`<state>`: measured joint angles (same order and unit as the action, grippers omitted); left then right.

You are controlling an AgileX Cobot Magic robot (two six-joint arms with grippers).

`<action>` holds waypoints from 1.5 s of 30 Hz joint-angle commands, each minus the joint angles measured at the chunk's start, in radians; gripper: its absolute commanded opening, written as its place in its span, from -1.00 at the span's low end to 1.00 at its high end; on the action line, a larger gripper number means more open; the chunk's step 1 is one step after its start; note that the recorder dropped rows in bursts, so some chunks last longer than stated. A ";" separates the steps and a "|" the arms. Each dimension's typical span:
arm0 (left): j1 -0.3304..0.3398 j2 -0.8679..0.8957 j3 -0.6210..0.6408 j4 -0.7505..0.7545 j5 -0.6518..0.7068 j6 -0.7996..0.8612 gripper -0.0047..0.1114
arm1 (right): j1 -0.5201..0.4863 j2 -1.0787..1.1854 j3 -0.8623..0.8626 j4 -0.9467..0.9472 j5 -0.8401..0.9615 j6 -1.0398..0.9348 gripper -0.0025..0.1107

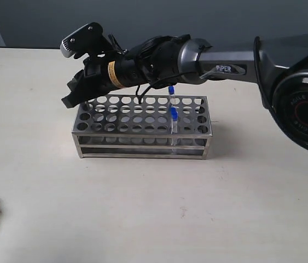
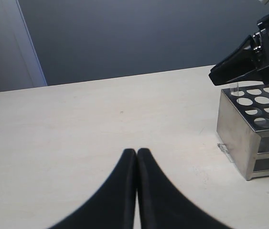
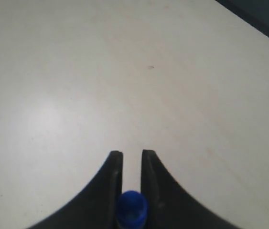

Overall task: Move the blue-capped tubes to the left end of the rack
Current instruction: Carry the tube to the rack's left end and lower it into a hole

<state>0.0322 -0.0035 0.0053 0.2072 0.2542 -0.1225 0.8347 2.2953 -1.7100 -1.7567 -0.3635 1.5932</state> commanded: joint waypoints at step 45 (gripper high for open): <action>-0.004 0.003 -0.005 -0.005 -0.008 -0.001 -0.90 | 0.011 0.036 0.000 0.012 -0.061 0.111 -0.96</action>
<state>0.0322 -0.0035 0.0053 0.2072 0.2542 -0.1225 0.8335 2.3193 -1.7139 -1.7459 -0.3695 1.6945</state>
